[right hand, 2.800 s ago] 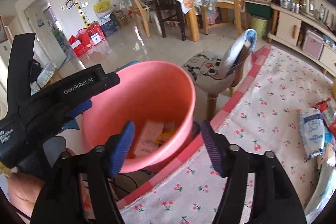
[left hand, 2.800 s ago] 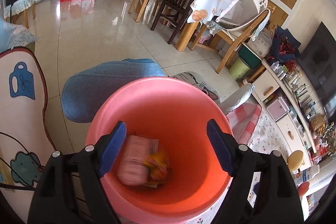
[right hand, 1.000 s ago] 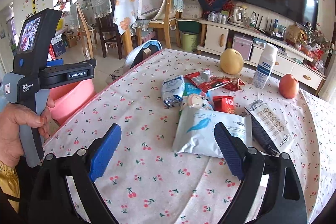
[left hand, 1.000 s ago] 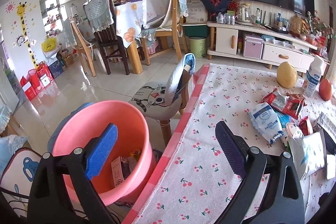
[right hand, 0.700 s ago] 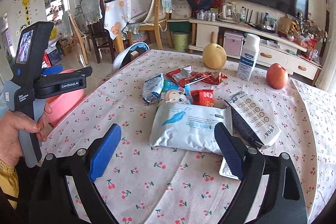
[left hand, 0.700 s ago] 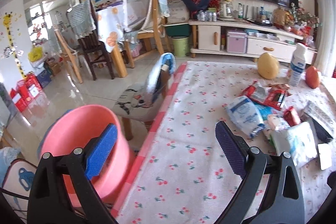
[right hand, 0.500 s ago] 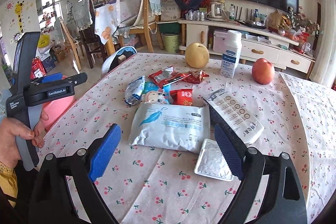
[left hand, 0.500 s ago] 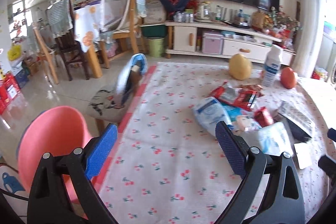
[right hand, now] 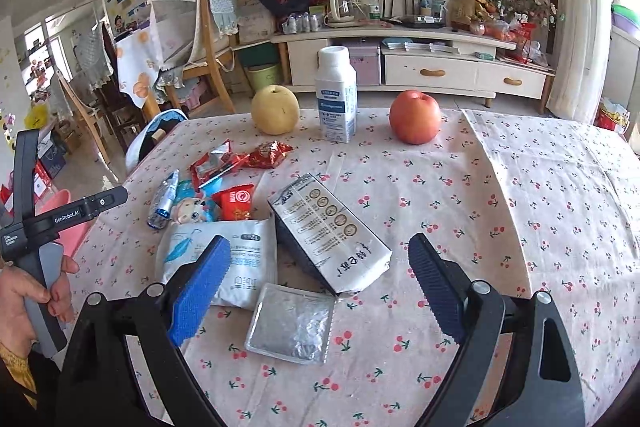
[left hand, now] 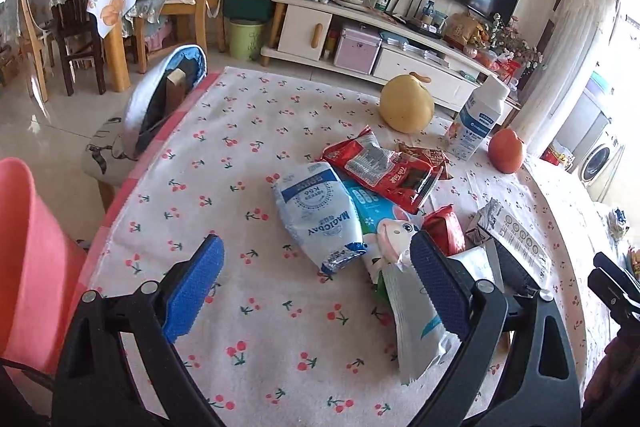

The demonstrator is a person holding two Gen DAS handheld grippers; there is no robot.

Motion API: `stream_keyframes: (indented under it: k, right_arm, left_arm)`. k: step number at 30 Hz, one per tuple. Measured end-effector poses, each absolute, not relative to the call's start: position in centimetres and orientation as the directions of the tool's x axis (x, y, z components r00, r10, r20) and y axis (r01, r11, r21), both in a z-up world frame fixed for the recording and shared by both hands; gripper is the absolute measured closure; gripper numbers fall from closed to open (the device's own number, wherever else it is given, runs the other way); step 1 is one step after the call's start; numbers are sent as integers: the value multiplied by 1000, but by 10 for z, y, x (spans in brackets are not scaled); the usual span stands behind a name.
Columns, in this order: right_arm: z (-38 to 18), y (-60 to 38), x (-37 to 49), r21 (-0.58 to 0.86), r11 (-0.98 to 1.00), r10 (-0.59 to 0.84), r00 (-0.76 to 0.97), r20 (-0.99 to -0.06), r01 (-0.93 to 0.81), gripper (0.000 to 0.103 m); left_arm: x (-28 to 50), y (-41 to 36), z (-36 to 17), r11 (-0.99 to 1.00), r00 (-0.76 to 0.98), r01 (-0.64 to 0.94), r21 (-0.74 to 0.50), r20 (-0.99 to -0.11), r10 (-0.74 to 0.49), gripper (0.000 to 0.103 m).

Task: Collect trash
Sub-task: 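Move both open tools back over the table toward the remaining trash, then grasp the white MAGICDAY bag with the left tool while the right tool grasps the milk carton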

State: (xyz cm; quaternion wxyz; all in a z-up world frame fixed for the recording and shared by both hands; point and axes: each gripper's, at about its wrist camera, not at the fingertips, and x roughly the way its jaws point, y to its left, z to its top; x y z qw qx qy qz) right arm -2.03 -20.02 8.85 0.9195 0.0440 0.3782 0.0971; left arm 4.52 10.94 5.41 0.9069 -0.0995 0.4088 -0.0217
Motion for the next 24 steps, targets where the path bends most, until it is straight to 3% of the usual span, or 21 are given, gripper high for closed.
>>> stream_keyframes:
  k: [19,24]
  right_arm:
    - [42,-199,43,119,966,234,586,-776,-228,13]
    - [30,-195,57,123,959,249,558,-791,-253,13]
  left_arm:
    - [101,106,19,965,614,-115,-235,-781,-117,10]
    - [106,103,13,965,599,-114,-236,-791,-123,18]
